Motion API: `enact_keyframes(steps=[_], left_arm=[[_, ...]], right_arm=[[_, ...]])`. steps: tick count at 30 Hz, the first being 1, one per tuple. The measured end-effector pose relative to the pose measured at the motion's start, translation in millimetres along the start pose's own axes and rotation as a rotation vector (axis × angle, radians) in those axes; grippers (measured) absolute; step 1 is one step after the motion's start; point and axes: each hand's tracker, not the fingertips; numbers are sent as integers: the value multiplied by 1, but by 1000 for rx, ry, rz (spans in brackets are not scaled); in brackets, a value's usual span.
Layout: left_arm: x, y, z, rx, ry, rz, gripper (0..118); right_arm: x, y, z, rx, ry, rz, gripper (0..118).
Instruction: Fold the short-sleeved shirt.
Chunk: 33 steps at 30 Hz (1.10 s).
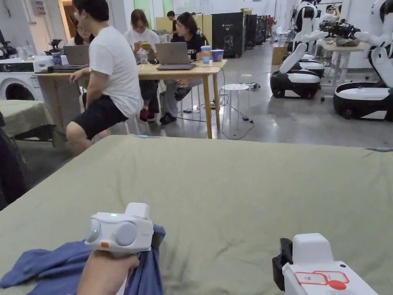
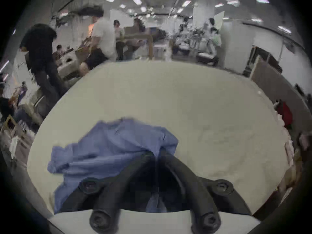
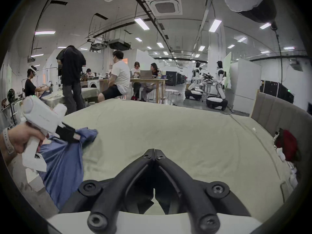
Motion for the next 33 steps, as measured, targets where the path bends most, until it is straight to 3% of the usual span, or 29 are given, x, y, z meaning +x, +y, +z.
enact_keyframes(steps=[8, 14, 16, 19, 23, 24, 25, 26, 27, 28, 31, 33], left_arm=[[196, 67, 42, 177, -359, -187, 1], [356, 57, 23, 104, -610, -307, 1], [399, 37, -4, 31, -622, -350, 1], [443, -7, -61, -83, -512, -454, 1], [455, -47, -109, -208, -470, -437, 3], [453, -50, -111, -195, -475, -429, 7], [450, -51, -110, -167, -469, -405, 20], [447, -50, -107, -125, -462, -382, 58], [443, -47, -102, -83, -463, -371, 87], [439, -43, -95, -60, -458, -370, 107], [415, -32, -63, 51, -479, -362, 111], [388, -28, -28, 145, -485, -337, 105]], right_arm=[[89, -7, 59, 23, -187, -50, 0], [163, -25, 100, 7, -346, -91, 0], [185, -34, 108, -4, -390, -110, 0], [209, -48, 116, -31, -424, -128, 0], [227, -60, 115, -64, -442, -137, 0], [229, -62, 112, -70, -442, -140, 0], [230, -63, 112, -74, -440, -140, 0], [230, -63, 111, -74, -437, -138, 0], [229, -62, 109, -75, -435, -136, 0], [228, -60, 108, -76, -431, -134, 0], [219, -53, 109, -65, -416, -135, 0], [210, -49, 110, -52, -400, -131, 0]])
